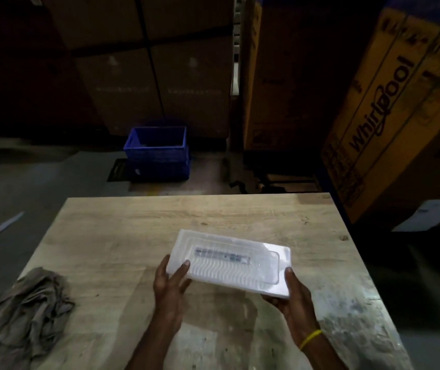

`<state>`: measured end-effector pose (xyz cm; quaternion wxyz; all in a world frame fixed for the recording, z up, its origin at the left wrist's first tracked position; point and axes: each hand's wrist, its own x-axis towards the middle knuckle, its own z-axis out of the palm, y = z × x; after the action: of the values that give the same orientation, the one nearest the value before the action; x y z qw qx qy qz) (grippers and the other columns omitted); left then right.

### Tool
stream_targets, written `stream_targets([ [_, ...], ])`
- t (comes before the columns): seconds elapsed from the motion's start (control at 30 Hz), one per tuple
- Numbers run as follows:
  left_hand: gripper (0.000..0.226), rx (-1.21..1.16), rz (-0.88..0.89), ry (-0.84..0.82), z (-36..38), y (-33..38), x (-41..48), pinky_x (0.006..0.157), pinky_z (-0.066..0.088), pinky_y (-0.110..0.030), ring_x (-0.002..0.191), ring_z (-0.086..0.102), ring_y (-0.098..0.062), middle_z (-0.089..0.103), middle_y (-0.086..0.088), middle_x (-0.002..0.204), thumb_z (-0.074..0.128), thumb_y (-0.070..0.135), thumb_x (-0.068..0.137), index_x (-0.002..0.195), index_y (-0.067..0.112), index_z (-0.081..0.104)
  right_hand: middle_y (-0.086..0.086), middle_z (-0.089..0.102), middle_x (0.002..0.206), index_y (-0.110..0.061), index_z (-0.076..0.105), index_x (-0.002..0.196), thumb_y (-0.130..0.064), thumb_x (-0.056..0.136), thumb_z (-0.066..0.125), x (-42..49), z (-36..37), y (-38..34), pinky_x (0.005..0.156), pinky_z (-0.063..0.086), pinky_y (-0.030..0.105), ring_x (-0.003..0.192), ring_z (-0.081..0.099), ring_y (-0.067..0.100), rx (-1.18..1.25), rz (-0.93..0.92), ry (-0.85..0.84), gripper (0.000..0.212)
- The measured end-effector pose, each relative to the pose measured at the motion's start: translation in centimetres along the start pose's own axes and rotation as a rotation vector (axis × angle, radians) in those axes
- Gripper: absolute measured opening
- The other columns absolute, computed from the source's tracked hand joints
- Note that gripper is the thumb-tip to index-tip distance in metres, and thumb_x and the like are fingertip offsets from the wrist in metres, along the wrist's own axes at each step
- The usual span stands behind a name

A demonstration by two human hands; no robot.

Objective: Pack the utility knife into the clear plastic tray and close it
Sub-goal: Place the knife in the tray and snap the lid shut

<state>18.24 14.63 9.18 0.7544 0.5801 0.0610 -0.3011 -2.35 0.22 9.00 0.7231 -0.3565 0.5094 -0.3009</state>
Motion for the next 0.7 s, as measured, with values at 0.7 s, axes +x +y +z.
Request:
stream_targets([
  [0.7,0.028,0.595,0.242,-0.116,-1.9,-1.9,12.7,0.079,0.053,-0.026,0.077,0.066,0.012,0.074,0.031,0.082,0.075,0.007,0.085,0.108,0.022,0.068,0.0,0.074,0.108,-0.045,0.068,0.104,-0.049,0.077,0.058,19.5,1.8,8.5,0.088,0.055,0.062,0.102,0.07,0.032,-0.554,-0.179,0.013,0.029],
])
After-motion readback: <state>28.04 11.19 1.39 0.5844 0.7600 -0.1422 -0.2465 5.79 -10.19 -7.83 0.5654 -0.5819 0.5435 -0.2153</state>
